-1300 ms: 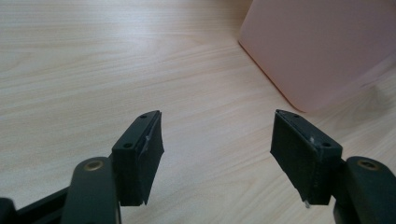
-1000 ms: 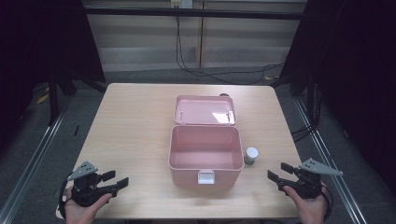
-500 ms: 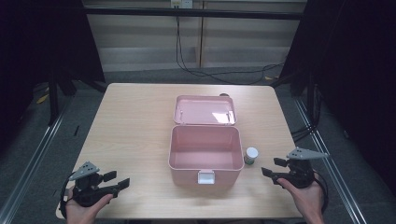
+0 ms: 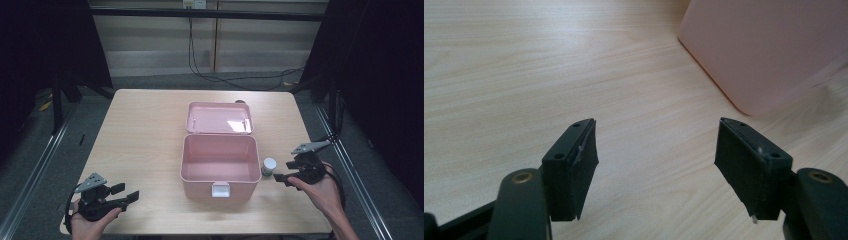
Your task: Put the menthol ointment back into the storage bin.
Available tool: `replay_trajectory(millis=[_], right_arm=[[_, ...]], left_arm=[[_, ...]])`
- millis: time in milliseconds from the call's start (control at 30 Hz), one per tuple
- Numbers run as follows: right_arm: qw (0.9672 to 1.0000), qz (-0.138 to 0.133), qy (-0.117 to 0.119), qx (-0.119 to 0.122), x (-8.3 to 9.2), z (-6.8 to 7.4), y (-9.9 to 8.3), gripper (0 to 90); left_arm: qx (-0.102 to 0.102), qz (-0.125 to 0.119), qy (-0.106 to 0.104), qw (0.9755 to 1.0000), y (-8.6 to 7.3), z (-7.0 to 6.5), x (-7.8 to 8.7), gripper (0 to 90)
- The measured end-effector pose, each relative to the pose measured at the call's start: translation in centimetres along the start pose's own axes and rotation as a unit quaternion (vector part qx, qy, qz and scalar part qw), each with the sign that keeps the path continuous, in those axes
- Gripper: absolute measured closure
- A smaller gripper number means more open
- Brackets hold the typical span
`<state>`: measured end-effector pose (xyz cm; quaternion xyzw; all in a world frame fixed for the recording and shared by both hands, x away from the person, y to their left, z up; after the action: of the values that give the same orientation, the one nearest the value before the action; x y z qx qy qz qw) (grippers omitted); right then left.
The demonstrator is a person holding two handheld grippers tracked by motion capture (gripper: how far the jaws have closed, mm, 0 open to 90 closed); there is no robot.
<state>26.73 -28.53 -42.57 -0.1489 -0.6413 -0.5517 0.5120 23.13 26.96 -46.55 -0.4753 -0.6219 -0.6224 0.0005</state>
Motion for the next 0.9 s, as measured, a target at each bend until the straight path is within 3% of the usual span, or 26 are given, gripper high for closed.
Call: replay_trajectory(millis=[133,300,500,900], right_arm=[[0.998,0.061,0.017,0.005,-0.4,0.1,1.1,27.6],[0.9957,0.09,0.019,0.011,-0.7,0.0,2.5,31.9],[0.9878,0.15,0.031,0.028,-1.8,-0.2,4.3,35.4],[0.9775,0.21,0.008,0.022,-3.2,-0.7,6.7,34.3]], left_arm=[[0.003,-0.001,0.0,1.0,0.0,0.0,0.0,33.3],[-0.001,0.002,-0.002,1.0,0.0,0.0,-0.1,33.3],[0.0,0.002,-0.003,1.0,0.0,0.1,0.0,33.3],[-0.002,0.003,-0.004,1.0,0.0,0.1,0.0,33.7]])
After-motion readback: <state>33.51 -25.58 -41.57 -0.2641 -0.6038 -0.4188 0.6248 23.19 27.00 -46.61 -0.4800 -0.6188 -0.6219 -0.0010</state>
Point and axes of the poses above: each handheld gripper's, and its own axes: x roughly backward along the jaws, y roughly out of its top, z roughly to its left, the point moved 1 cm from there along -x, roughly forward along the jaws, and after that the axes turned 4 degrees about -x, right-handed, at the moved point
